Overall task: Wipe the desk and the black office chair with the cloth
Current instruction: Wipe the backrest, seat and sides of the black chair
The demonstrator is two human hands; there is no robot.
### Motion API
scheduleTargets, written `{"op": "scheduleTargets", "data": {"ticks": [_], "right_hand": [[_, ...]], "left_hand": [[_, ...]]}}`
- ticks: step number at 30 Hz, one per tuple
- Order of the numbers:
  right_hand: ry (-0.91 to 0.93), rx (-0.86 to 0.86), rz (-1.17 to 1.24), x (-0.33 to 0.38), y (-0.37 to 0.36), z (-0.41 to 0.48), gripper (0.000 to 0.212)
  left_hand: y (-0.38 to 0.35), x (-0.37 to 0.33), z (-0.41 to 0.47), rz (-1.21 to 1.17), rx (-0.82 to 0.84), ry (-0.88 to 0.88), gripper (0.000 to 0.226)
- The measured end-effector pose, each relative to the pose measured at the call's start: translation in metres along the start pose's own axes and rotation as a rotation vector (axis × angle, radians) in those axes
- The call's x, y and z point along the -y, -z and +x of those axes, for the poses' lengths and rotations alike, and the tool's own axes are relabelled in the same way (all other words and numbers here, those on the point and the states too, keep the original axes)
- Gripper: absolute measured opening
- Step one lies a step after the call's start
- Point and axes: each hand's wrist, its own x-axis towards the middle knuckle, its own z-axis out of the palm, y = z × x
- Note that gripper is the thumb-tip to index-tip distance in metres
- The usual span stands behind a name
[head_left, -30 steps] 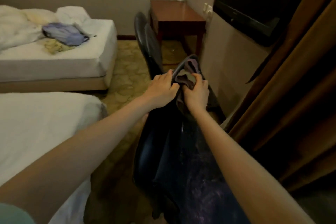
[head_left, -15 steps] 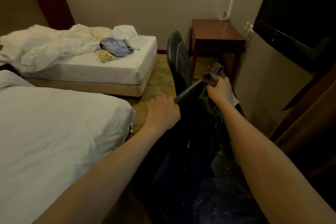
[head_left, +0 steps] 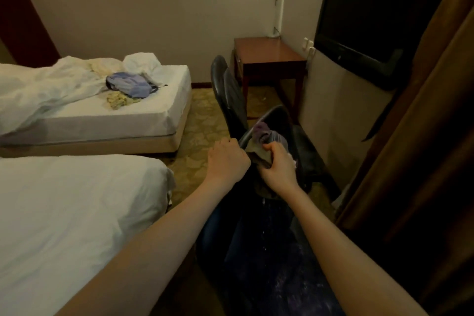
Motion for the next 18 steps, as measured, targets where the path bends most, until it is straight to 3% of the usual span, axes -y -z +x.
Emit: {"op": "scheduleTargets", "data": {"ticks": [7,13,18], "right_hand": [[-0.07,0.094,0.045,0.012,-0.005,-0.046,0.018],[-0.179,0.311,0.194,0.006,-0.004,-0.09,0.015],[-0.205,0.25,0.158,0.011,-0.008,-0.097,0.023]], "left_hand": [[0.005,0.0,0.0,-0.029,0.032,-0.014,0.032],[0.007,0.008,-0.001,-0.123,0.092,-0.016,0.037],[0.009,0.01,-0.012,-0.25,0.026,-0.086,0.041]]}}
